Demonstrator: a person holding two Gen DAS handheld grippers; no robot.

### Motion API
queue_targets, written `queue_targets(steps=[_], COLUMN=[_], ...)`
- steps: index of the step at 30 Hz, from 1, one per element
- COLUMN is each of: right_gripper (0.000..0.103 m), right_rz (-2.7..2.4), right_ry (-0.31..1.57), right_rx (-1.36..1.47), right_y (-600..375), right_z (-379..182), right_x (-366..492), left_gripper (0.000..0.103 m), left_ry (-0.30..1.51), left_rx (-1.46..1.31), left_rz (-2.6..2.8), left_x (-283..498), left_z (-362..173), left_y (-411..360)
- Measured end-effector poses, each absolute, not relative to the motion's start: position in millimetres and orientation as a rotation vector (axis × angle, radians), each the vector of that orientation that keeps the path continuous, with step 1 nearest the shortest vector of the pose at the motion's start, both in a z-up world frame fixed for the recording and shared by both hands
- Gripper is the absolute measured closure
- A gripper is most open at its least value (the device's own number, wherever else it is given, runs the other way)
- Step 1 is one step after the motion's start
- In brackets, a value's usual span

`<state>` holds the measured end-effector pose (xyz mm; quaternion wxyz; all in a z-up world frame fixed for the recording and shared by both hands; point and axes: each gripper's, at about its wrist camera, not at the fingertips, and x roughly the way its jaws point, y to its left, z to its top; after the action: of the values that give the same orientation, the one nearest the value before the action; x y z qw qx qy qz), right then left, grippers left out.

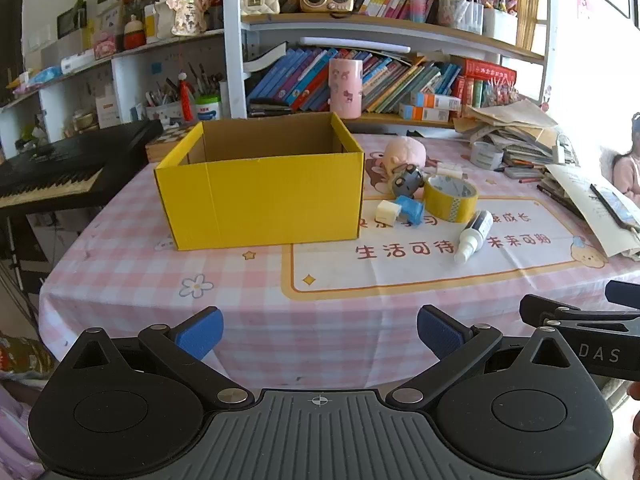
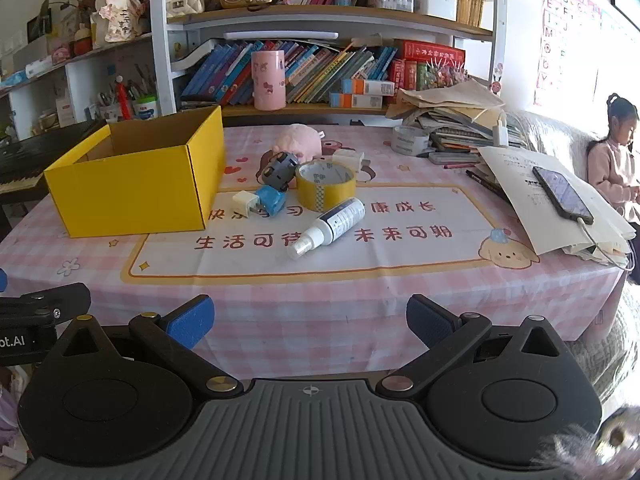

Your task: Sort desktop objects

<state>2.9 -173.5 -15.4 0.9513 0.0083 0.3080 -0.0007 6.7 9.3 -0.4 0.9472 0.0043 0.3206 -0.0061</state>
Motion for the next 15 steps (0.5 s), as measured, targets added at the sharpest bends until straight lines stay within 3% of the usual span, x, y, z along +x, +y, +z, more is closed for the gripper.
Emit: queue_targets(steps=[15], right_gripper=[0.000], right_rz=[-0.006], right_ry=[0.632], right_rx=[0.026], right_y=[-175.7], right_z=[-17.0], right_x=[3.5], left_gripper=[0.000], left_ry=[0.664], left_rx=[0.000], left_rz=[-0.038], left_x=[7.7], left_z=[-2.9], left_y=[9.8])
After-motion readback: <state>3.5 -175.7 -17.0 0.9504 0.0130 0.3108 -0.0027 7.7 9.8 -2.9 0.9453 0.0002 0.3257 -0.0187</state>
